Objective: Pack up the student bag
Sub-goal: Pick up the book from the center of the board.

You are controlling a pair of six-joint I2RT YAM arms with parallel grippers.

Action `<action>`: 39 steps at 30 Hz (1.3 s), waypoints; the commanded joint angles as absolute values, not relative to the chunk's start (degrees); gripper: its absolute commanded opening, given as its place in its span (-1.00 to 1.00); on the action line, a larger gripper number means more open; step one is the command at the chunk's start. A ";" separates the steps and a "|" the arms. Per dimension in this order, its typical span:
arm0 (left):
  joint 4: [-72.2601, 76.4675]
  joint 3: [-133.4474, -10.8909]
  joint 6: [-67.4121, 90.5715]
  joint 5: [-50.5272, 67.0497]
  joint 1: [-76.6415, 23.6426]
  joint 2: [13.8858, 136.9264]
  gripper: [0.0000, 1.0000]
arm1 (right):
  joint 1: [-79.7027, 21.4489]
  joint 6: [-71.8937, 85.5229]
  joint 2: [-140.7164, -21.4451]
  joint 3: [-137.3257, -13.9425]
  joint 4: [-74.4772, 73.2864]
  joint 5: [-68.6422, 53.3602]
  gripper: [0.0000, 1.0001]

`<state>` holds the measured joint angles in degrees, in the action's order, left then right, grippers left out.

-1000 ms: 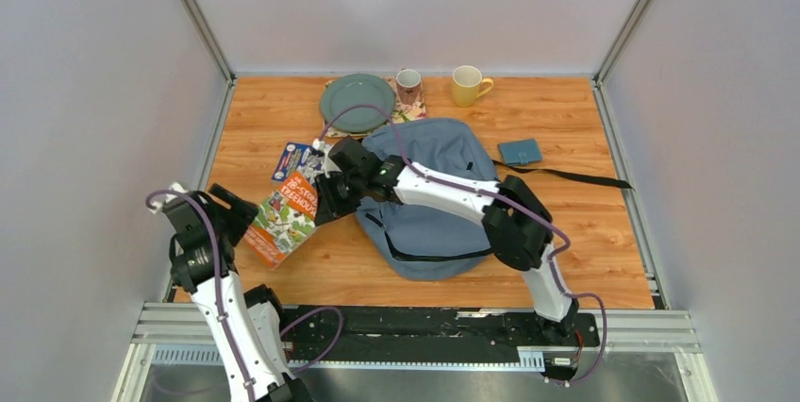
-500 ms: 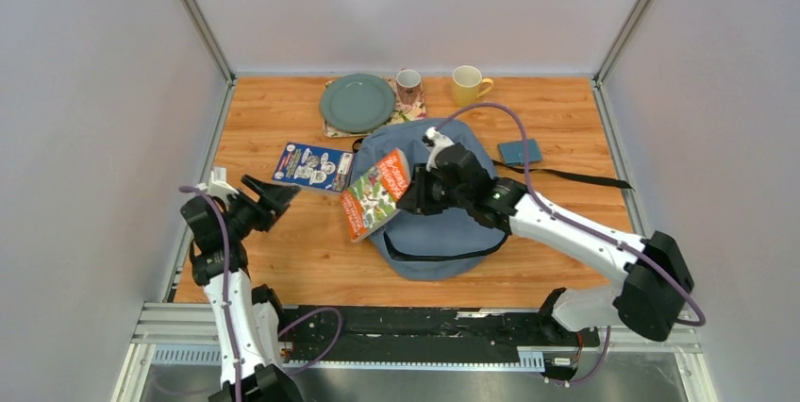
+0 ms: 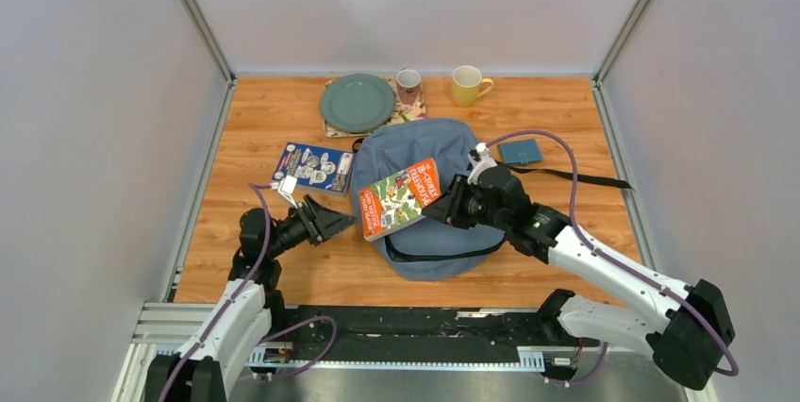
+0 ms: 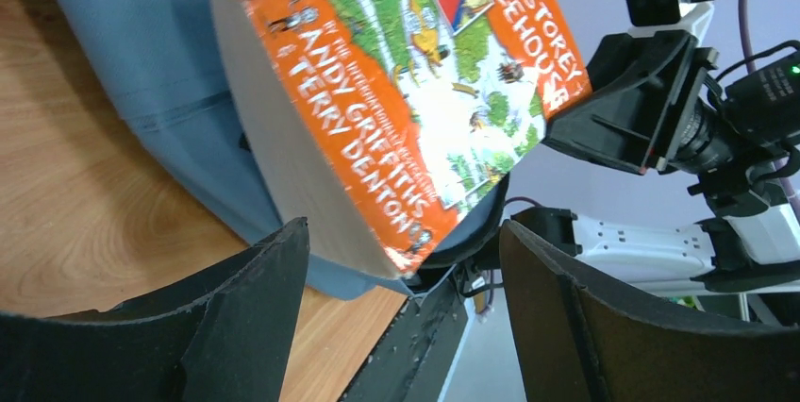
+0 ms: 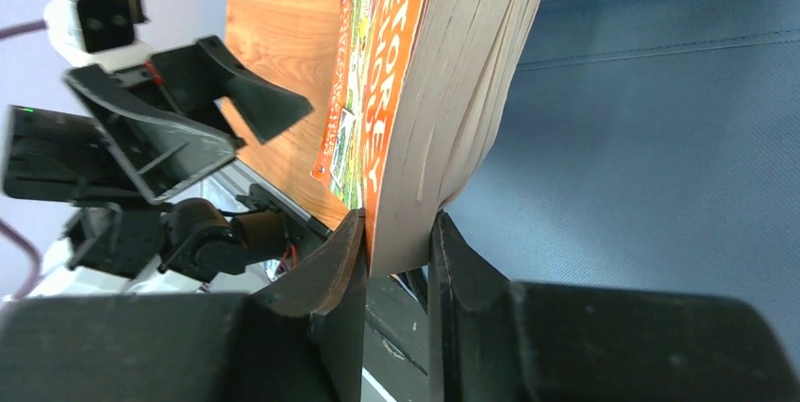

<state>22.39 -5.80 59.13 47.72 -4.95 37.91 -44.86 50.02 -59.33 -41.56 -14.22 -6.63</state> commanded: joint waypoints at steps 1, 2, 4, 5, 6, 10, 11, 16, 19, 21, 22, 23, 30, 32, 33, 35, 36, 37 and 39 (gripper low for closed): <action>40.83 -0.44 62.92 43.77 -6.67 40.34 0.62 | -43.68 53.43 -55.64 -41.75 -5.01 -9.84 -1.00; 42.61 -0.53 64.15 43.42 -7.11 41.39 0.62 | -43.51 54.05 -55.37 -41.57 -4.40 -10.37 -1.00; 44.73 1.06 64.51 43.16 -8.60 42.36 0.63 | -43.15 54.75 -54.41 -41.31 -3.69 -12.04 -1.00; 45.17 0.88 64.60 42.81 -9.05 42.97 0.63 | -43.15 55.54 -54.06 -41.31 -3.08 -12.30 -1.00; 45.44 0.62 64.69 42.45 -9.40 42.98 0.63 | -42.98 55.89 -53.36 -41.22 -2.55 -13.09 -1.00; 47.81 0.62 66.09 40.96 -10.37 43.15 0.63 | -42.71 57.57 -52.12 -41.31 -0.88 -15.20 -1.00; 47.90 0.44 66.44 40.78 -10.37 43.24 0.63 | -42.71 57.74 -51.95 -41.57 -0.70 -15.47 -1.00; 49.13 0.26 66.97 39.99 -10.46 43.85 0.63 | -42.71 58.79 -49.93 -41.66 -0.53 -17.75 -1.00; 49.75 0.26 67.15 40.08 -10.46 44.21 0.64 | -42.71 58.89 -47.90 -41.57 -0.61 -18.19 -1.00; 49.83 -1.48 67.15 39.82 -10.46 43.86 0.64 | -42.63 58.80 -46.50 -41.66 -1.23 -18.28 -1.00; 49.75 -1.58 67.06 39.73 -10.46 43.60 0.64 | -42.71 58.97 -45.89 -41.57 -1.23 -18.19 -1.00; 49.75 -1.84 67.06 39.73 -10.46 43.59 0.64 | -42.63 59.06 -44.92 -41.57 -1.32 -18.28 -1.00; 54.56 -3.95 69.34 41.13 -10.46 45.09 0.64 | -42.54 59.76 -42.71 -41.92 -1.58 -20.21 -1.00; 56.77 -4.65 71.62 41.83 -10.46 46.22 0.64 | -42.63 60.03 -42.89 -41.75 -0.62 -21.00 -1.00; 59.13 -4.75 72.41 41.92 -10.46 46.67 0.64 | -42.63 60.46 -42.80 -41.75 -0.53 -21.70 -1.00; 61.25 -5.01 74.52 42.45 -10.46 47.72 0.64 | -42.63 60.99 -43.06 -41.57 1.65 -22.67 -1.00; 63.35 -4.92 75.14 42.45 -10.46 47.99 0.64 | -42.63 61.43 -43.15 -41.49 2.10 -23.37 -1.00; 64.07 -5.01 75.93 42.45 -10.46 48.25 0.64 | -42.54 61.87 -43.15 -41.40 2.54 -23.90 -1.00; 64.69 -5.27 76.29 42.45 -10.46 48.60 0.64 | -42.63 62.75 -42.72 -41.40 3.60 -24.69 -1.00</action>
<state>56.84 -2.87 73.65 41.52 -10.15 48.03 -42.59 59.72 -44.64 -40.10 -7.99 -20.32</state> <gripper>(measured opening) 0.822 0.239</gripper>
